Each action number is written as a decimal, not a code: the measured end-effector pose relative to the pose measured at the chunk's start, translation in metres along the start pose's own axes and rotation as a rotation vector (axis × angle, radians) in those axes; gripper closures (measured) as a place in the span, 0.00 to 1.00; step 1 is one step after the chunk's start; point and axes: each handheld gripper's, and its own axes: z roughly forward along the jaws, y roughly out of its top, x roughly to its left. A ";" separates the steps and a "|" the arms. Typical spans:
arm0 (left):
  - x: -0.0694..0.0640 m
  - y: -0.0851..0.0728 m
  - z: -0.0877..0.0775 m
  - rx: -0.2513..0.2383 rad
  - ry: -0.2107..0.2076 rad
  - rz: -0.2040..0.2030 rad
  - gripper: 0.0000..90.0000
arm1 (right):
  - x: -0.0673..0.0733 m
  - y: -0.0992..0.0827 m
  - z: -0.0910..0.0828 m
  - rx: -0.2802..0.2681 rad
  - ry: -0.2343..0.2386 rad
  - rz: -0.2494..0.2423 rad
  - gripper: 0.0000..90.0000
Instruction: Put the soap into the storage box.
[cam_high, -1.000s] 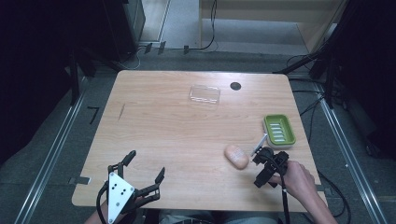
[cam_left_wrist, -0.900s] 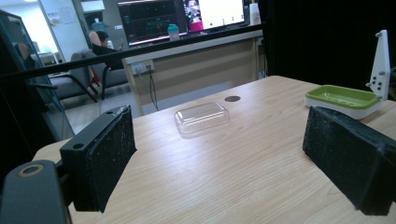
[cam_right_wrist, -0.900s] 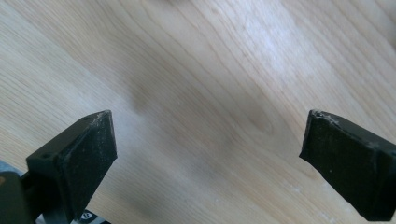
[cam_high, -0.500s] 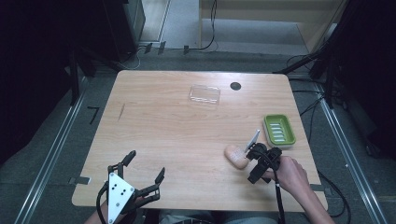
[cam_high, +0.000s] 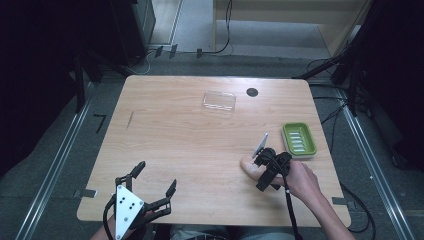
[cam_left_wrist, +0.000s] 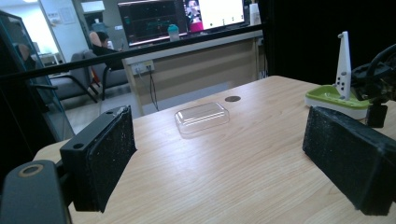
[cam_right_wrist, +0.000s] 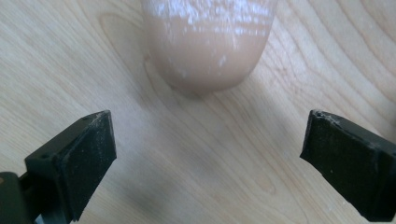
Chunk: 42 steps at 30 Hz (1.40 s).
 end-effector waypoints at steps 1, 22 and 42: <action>0.000 0.000 0.000 0.000 0.000 0.001 0.11 | 0.000 0.001 0.000 -0.002 0.004 0.000 0.03; 0.000 0.000 0.000 0.000 0.001 -0.001 0.11 | -0.004 0.030 0.005 -0.019 0.024 0.043 0.03; 0.000 0.000 -0.001 0.000 0.000 -0.002 0.11 | -0.003 0.049 0.014 -0.050 0.008 0.070 0.23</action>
